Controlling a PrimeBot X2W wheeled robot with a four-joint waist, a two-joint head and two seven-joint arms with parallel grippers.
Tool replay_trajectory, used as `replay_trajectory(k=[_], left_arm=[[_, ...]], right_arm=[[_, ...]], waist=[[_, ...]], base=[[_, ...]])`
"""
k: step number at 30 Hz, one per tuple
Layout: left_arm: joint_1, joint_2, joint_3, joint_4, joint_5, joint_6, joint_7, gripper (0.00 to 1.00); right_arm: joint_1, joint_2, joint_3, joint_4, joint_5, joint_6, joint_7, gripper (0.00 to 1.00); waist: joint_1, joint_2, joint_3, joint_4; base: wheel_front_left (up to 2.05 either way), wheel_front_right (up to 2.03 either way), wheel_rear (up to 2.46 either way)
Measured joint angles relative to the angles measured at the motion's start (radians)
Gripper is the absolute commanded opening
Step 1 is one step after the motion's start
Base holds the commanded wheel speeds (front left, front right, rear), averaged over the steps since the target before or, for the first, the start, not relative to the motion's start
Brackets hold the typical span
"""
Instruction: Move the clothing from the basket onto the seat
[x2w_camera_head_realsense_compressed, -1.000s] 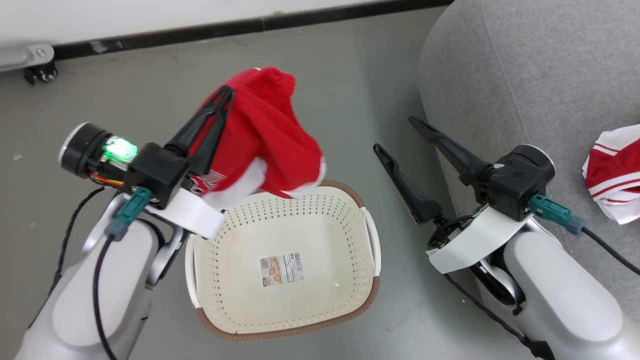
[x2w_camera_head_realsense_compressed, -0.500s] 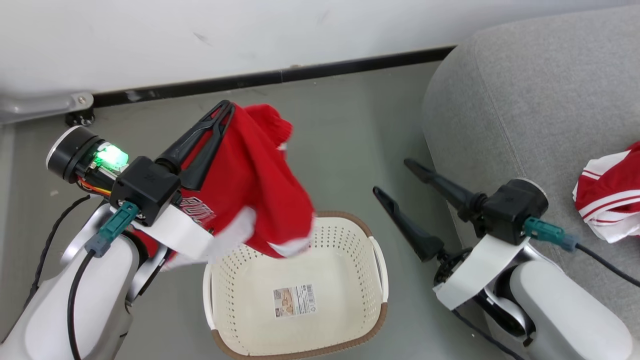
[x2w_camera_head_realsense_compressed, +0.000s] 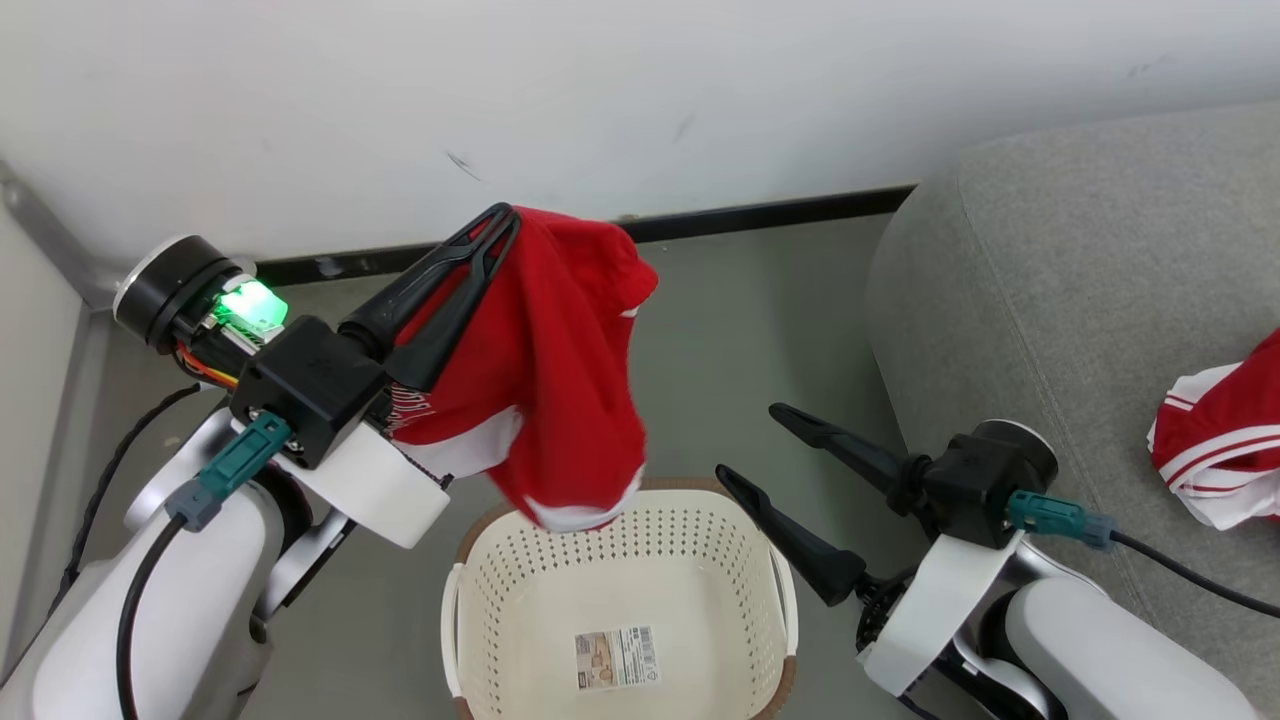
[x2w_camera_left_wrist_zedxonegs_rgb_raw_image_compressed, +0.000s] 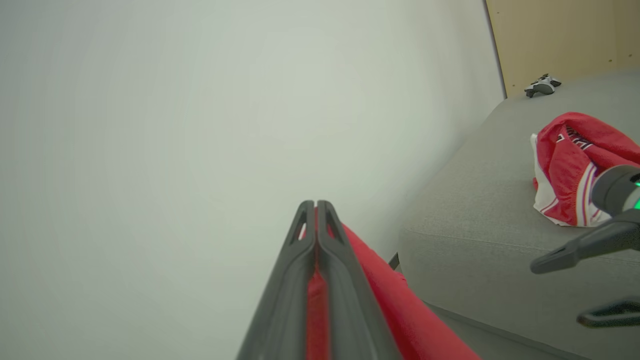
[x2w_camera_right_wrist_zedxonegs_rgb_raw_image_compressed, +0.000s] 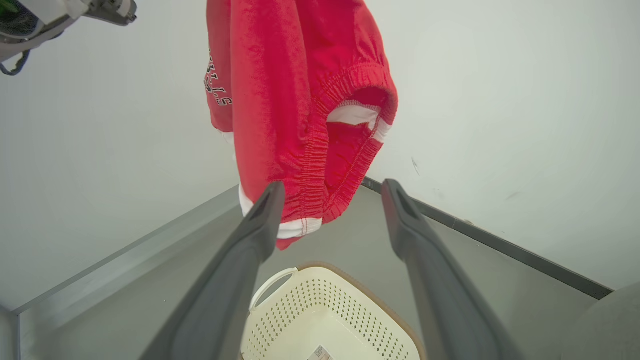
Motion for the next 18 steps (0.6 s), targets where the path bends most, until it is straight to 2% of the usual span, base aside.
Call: replay_trajectory(k=[18], left_arm=[[-0.005, -0.017, -0.098, -0.063, -0.112, -0.021, 0.123, 0.00]], right_arm=[[0.000, -0.019, 0.156, -0.011, 0.098, 0.000, 0.040, 1.00]], waist=[[0.0000, 0.0000, -0.104, 0.025]], base=[[0.00, 0.00, 0.00]])
